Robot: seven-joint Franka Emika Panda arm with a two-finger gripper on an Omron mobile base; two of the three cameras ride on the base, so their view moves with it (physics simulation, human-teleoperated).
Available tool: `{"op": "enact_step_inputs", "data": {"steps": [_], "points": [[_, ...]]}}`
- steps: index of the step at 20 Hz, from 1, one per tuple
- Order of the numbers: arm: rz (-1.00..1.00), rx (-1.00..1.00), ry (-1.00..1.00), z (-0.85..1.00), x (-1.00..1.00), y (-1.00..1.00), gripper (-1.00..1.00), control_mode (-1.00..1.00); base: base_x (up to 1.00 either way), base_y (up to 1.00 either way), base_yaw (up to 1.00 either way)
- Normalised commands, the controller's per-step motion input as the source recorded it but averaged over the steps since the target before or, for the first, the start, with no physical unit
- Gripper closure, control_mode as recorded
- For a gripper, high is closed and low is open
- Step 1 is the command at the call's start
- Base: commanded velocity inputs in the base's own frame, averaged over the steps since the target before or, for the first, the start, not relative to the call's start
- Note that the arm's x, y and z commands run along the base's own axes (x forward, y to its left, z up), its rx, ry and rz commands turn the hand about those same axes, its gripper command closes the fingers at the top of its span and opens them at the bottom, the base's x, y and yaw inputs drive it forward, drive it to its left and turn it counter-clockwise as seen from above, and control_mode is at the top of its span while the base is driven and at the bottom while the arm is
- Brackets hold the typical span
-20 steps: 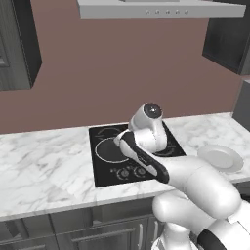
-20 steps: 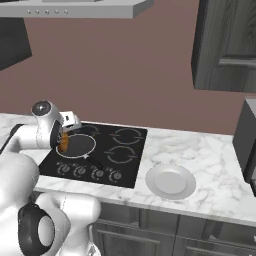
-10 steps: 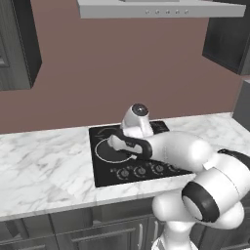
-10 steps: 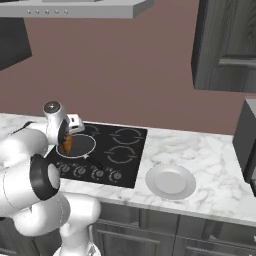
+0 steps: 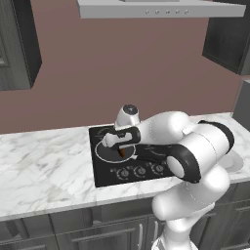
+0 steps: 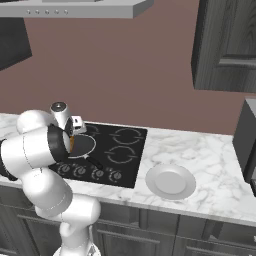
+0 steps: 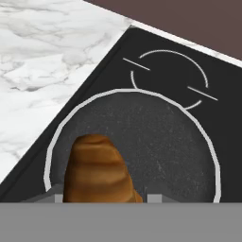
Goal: Pick the croissant and place it on the pan. Then turn on the stove to warm the croissant.
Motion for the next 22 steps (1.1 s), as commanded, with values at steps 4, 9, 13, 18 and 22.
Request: {"op": "enact_step_inputs", "data": {"steps": [4,9,13,18,22], "points": [[0.0,0.0,0.09,-0.33,0.42,0.04,1.0,-1.0,0.0,0.0,0.0],[0.0,0.0,0.08,-0.31,0.29,0.01,1.0,-1.0,0.0,0.0,0.0],[0.0,0.0,0.07,-0.29,0.17,0.01,1.0,-1.0,0.0,0.0,0.0],[0.0,0.0,0.06,-0.25,0.18,0.04,1.0,-1.0,0.0,0.0,0.0],[0.0,0.0,0.05,-0.26,0.22,0.06,1.0,-1.0,0.0,0.0,0.0]]}}
